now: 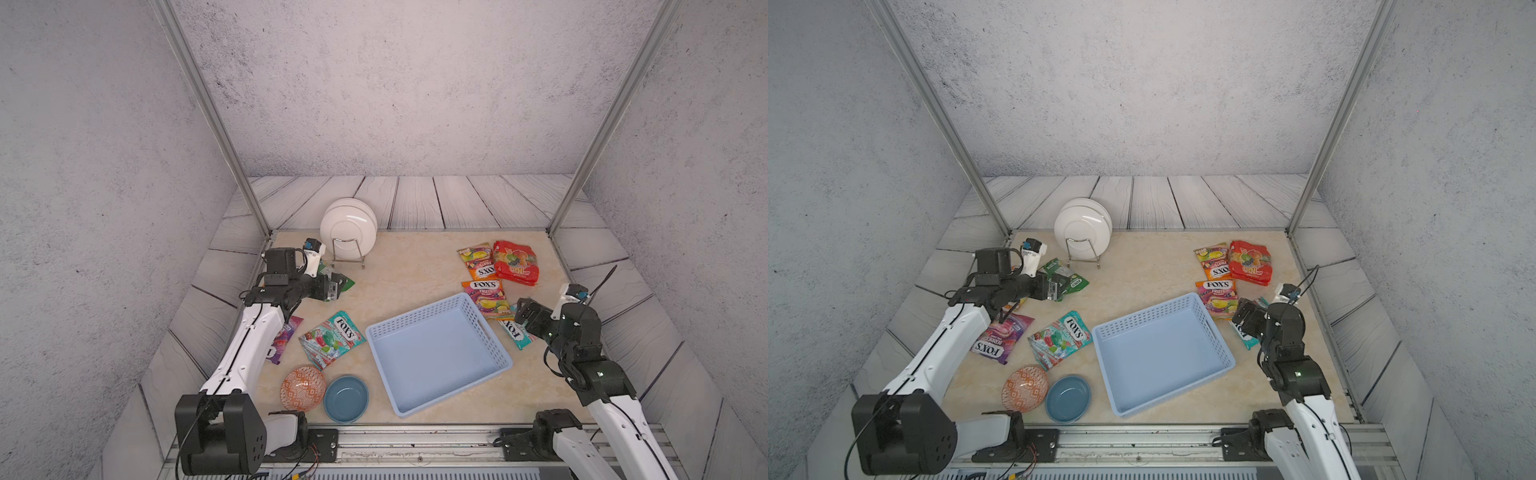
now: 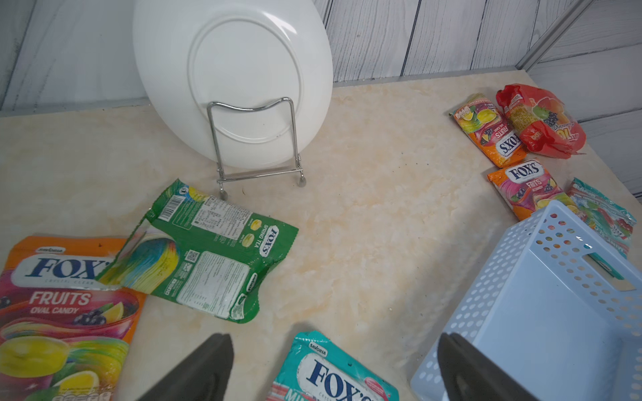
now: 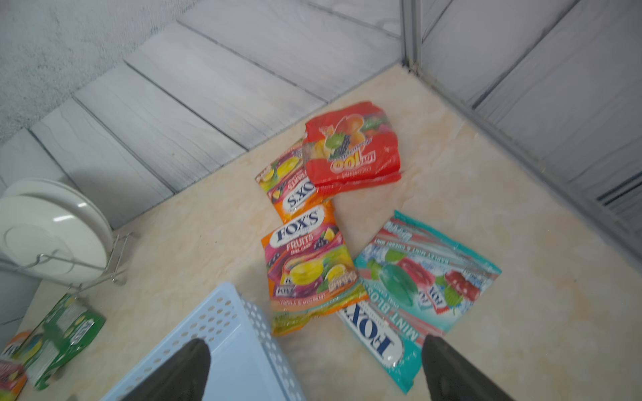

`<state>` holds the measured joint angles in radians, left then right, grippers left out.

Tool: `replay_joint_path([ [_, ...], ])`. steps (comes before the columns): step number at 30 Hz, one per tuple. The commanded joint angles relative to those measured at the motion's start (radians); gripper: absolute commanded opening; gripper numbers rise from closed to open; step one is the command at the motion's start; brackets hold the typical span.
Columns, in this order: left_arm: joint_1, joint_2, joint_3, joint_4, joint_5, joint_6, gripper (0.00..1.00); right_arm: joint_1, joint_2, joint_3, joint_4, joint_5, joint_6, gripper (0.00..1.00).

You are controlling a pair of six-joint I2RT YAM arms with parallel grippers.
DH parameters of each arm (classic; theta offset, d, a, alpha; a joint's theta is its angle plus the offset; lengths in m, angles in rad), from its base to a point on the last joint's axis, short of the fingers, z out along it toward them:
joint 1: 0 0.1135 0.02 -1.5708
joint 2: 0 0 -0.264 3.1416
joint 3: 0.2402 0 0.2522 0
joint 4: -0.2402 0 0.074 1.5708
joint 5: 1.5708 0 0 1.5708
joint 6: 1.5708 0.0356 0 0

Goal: Put the candies in the basket
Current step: Adjust the basket at the center of the board.

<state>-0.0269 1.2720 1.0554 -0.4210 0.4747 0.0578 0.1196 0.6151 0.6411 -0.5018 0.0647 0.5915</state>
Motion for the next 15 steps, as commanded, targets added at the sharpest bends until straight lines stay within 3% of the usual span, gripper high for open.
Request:
replay_joint_path([
  [1,-0.018,0.015,0.069,-0.109,0.026,-0.018,0.98,0.004,0.003,0.033,-0.226,-0.198,0.084,0.99],
  [3,-0.031,0.017,0.043,-0.084,0.028,-0.061,0.98,0.004,0.016,0.051,-0.297,-0.255,0.092,0.99],
  [6,-0.032,0.008,-0.022,-0.019,0.123,-0.041,0.98,0.005,0.031,0.092,-0.4,-0.32,0.079,0.99],
  [15,-0.098,0.082,-0.016,-0.042,0.081,0.012,0.98,0.003,0.024,0.071,-0.537,-0.415,0.099,0.99],
])
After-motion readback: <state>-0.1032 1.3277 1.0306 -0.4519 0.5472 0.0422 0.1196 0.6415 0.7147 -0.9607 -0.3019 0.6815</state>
